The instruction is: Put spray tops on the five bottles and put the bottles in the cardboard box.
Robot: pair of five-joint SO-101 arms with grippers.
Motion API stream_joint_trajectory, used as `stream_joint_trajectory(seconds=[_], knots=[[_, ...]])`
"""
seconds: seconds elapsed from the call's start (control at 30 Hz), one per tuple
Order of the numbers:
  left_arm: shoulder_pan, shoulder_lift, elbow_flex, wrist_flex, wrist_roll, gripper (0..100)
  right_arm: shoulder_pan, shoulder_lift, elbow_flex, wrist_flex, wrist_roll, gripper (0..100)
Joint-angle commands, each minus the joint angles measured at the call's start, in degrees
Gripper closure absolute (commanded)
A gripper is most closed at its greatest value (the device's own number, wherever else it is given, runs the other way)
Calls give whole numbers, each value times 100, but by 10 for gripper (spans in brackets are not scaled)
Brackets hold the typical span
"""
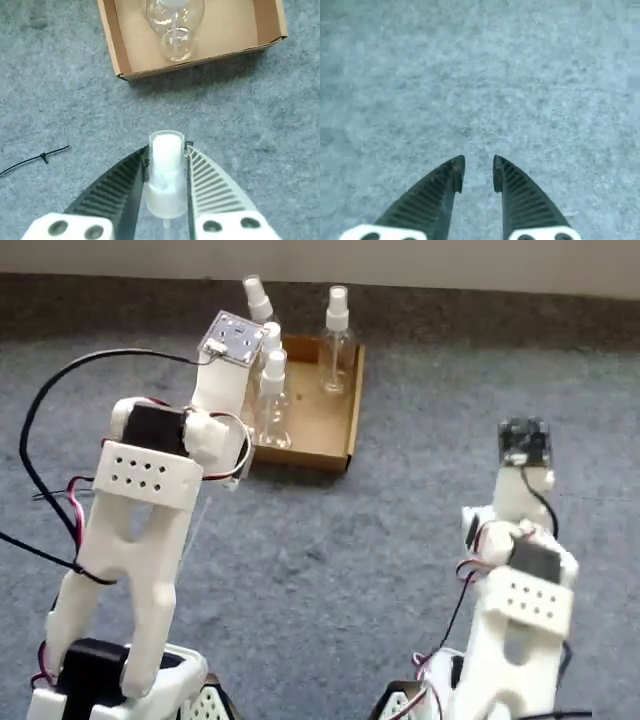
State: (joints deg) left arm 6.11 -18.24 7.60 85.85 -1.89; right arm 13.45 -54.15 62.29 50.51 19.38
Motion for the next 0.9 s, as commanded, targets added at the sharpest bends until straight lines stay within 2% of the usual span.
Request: stream_joint_trajectory(seconds=[0.0, 0.1, 0.27, 0.5, 0.73, 0.87], knots=[[-312, -374, 549, -457, 35, 976, -119, -2220, 2097, -743, 0, 925], [-558, -541, 822, -686, 35, 976, -145, -3486, 3275, -576, 0, 925], [-1024, -743, 1086, -756, 26, 976, -119, -5244, 4171, -295, -18, 925], [-2088, -760, 1411, -1046, 26, 976, -110, -4602, 4295, 145, -9, 925], [-3345, -734, 1701, -1451, 26, 978, -127, -4558, 4295, 1771, 0, 925], [-3890, -716, 2211, -1697, 26, 979, -136, -4848, 4295, 1912, -9, 925]])
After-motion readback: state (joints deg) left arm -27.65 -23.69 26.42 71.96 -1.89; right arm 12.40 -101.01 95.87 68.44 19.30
